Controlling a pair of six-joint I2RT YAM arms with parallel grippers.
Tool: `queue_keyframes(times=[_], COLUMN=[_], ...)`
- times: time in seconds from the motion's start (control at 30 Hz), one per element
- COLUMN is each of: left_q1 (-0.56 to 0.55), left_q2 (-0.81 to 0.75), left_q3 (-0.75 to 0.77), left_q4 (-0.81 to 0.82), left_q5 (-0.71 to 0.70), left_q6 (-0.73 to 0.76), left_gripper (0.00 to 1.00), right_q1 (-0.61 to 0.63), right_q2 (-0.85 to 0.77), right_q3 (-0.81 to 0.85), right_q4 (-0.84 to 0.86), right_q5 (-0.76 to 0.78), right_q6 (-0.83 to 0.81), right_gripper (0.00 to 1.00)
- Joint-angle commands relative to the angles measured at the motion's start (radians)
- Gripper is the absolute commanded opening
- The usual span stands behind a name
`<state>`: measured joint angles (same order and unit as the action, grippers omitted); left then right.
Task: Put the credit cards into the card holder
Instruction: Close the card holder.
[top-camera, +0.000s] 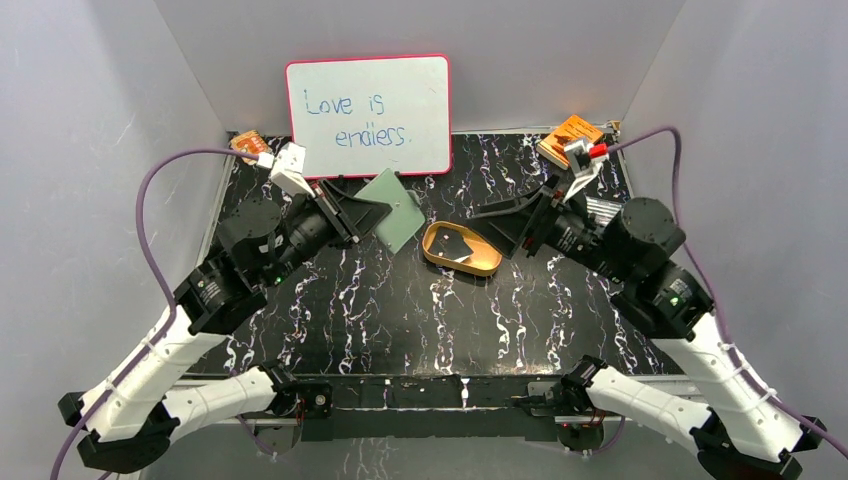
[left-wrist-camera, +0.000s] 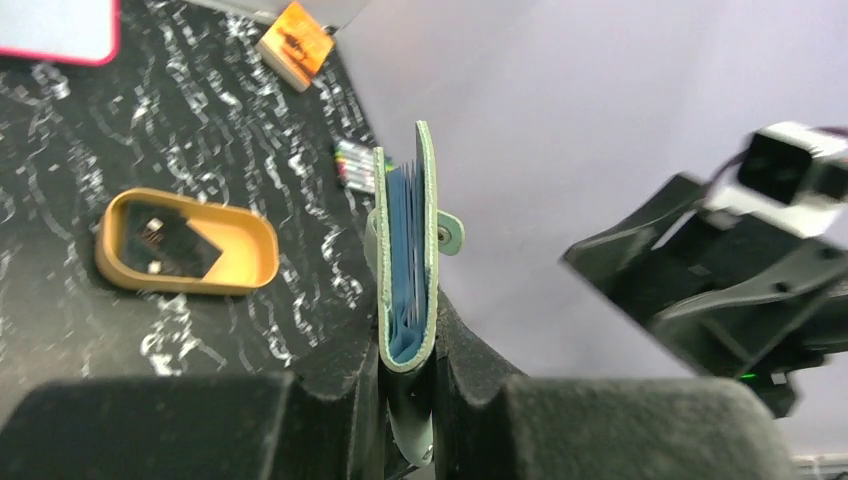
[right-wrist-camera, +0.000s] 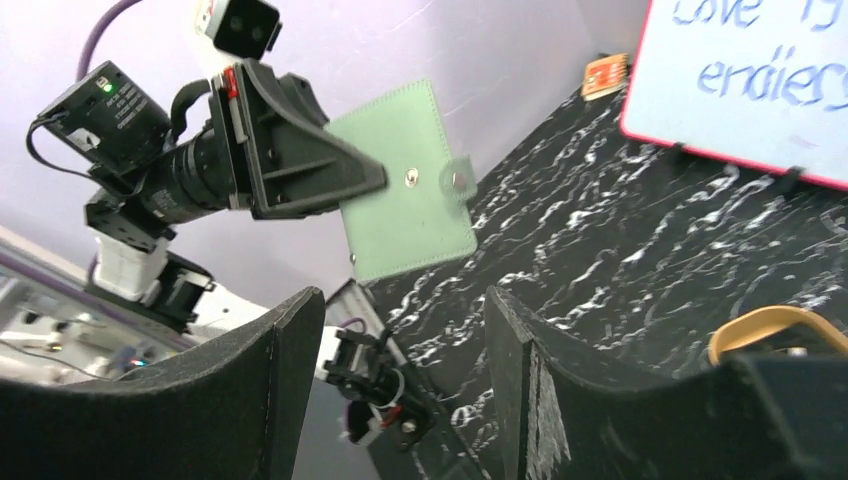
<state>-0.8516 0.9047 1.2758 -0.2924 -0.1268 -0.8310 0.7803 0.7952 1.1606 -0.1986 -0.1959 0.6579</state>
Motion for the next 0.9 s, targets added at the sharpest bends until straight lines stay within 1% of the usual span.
queue_keyframes(times=[0.0,0.1,0.2,0.33,0.57,0.73,0.87], left_q1=[0.001,0.002,0.002,0.001,0.001,0.002,0.002], left_q2=[-0.009,0.01,0.031,0.047,0.046,0.051,0.049], left_q3=[0.037,0.05,0.07,0.09,0.09,0.089,0.087], left_q4=[-0.202,-0.227,-0.235,-0.243,-0.241,-0.233,-0.229], left_q5=[-0.056,-0.042,-0.025,-0.011,-0.016,-0.01,-0.007], left_q6=[0.018,0.021,0.031,0.047,0.06,0.062,0.064], left_gripper=[0.0,0.0,0.0,0.0,0.0,0.0,0.0], right_q1=[0.004,0.004,0.004,0.021,0.053,0.054,0.054], right_q2=[0.128,0.198,0.278,0.346,0.368,0.352,0.352], right_q3=[0.177,0.236,0.295,0.298,0.24,0.198,0.18], right_q4=[-0.336,-0.296,-0.289,-0.243,-0.172,-0.112,-0.099], right_q5=[0.043,0.027,0.004,-0.058,-0.074,-0.055,-0.031], right_q6=[-0.221,-0.249,-0.277,-0.269,-0.232,-0.204,-0.185], right_gripper=[0.68,0.69,0.64,0.59,0.57,0.51,0.47])
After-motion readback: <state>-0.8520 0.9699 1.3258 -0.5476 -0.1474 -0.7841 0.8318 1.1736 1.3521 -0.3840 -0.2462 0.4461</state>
